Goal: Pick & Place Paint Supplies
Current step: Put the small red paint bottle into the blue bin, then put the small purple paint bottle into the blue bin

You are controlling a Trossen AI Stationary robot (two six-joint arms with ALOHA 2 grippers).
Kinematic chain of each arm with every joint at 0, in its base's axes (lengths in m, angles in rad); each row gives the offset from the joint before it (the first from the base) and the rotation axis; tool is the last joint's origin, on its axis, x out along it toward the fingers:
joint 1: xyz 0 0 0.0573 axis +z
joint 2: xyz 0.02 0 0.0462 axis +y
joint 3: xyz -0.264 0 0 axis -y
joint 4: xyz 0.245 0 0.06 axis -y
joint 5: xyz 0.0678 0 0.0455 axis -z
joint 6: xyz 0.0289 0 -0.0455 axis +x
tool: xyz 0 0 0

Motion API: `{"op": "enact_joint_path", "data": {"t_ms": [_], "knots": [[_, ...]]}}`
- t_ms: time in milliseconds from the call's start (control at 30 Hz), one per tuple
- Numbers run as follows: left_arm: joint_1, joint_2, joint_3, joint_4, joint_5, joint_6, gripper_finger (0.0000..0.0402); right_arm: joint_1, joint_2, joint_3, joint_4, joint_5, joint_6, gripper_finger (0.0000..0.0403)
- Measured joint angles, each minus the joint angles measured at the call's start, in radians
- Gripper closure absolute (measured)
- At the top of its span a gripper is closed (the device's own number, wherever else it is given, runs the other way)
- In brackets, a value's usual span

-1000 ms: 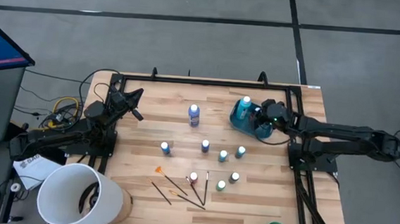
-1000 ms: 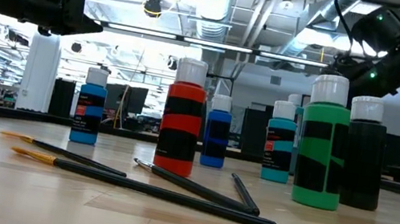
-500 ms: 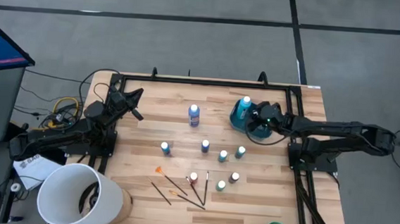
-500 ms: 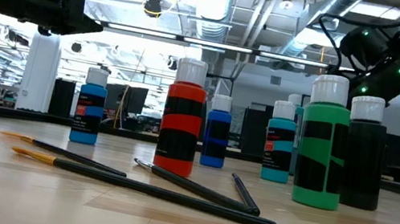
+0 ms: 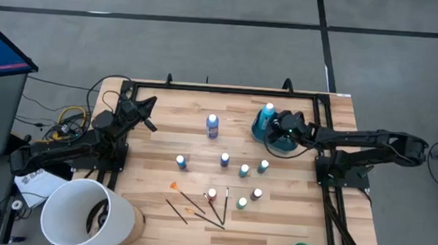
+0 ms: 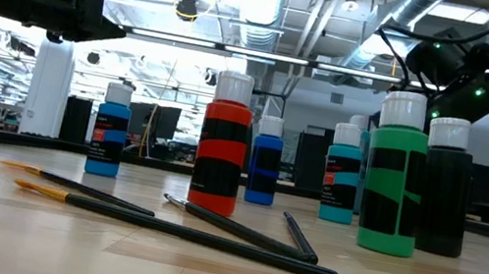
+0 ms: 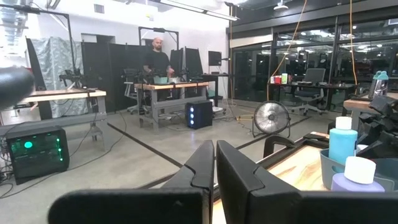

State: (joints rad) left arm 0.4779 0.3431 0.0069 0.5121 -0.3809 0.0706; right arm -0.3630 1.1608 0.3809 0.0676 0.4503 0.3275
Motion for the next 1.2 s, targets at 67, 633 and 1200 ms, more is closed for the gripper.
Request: {"op": "enact_joint_path", "data": {"t_ms": [67, 633, 1200], "knots": [[0.0, 0.0, 0.0, 0.001, 0.0, 0.0, 0.0394, 0.0, 0.003, 0.0, 0.003, 0.0, -0.005, 0.0289], [0.0, 0.0, 0.0, 0.006, 0.0, 0.0, 0.0394, 0.002, 0.004, -0.001, -0.01, -0.009, -0.041, 0.0236], [0.0, 0.0, 0.0, 0.006, 0.0, 0.0, 0.0394, 0.003, -0.188, -0.002, -0.061, -0.033, -0.064, 0.0148]]}}
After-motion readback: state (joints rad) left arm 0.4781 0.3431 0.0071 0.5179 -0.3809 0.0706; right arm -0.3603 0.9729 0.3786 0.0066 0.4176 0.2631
